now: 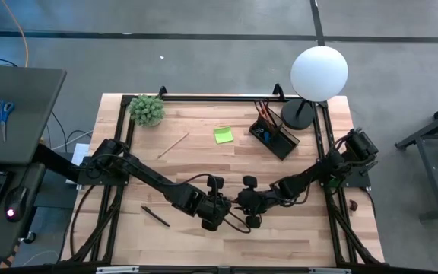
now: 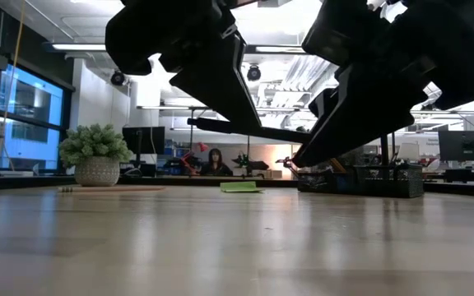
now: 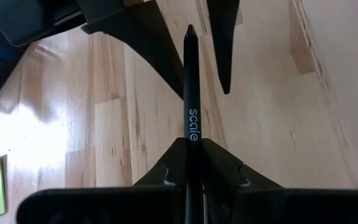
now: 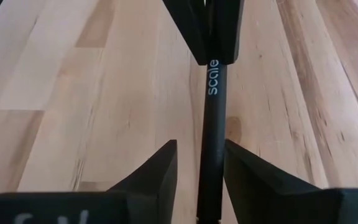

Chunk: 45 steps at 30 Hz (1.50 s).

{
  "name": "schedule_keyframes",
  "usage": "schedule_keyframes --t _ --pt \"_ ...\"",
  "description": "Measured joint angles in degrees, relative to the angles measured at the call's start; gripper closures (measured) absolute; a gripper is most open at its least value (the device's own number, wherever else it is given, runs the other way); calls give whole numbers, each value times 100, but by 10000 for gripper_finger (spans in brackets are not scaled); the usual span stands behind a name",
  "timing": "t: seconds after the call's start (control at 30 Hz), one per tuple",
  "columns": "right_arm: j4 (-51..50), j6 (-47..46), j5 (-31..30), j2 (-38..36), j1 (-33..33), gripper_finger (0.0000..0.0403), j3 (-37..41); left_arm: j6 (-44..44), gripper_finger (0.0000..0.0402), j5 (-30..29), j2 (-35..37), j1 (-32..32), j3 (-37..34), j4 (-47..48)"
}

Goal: Pick and place office supplies into organizer
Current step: Put the black pen into the black desk organizer

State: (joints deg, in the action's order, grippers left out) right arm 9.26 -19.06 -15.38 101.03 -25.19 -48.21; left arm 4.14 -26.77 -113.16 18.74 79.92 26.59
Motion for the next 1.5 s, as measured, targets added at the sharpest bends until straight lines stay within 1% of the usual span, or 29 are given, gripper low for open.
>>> schedule_keyframes --t 0.4,0.67,0.73,0.83,0.93,1.03,1.17,1.27,1.4,1.47,1.5 --pt "-2 121 -17 -4 4 372 -1 15 382 56 0 0 0 -7" --pt "-78 125 -129 -6 7 386 -4 -63 382 119 0 0 -2 -20" --pt "-235 67 -345 -34 4 388 -14 -63 378 102 16 -3 -2 -11" --pt "-559 -107 -723 -146 13 388 -31 69 361 -50 138 -11 -2 123" --pt "-957 -291 -1183 -278 11 388 2 313 338 -115 399 0 -4 405" --pt "-1164 -457 -1508 -517 -2 388 3 446 319 -116 661 23 -4 558" --pt "-1229 -687 -1776 -838 -131 388 324 514 308 -205 1050 44 0 624" --pt "-929 -899 -2269 -1273 -357 388 709 507 310 -347 1285 93 -138 682" --pt "-714 -1201 -2901 -2047 -751 388 1403 338 323 -436 1572 87 -567 100" --pt "-387 -1294 -3141 -2481 -874 388 1771 40 332 -315 1657 68 -883 -785" --pt "-133 -1306 -3156 -2650 -904 388 1956 -139 336 -211 1708 54 -1078 -1204"
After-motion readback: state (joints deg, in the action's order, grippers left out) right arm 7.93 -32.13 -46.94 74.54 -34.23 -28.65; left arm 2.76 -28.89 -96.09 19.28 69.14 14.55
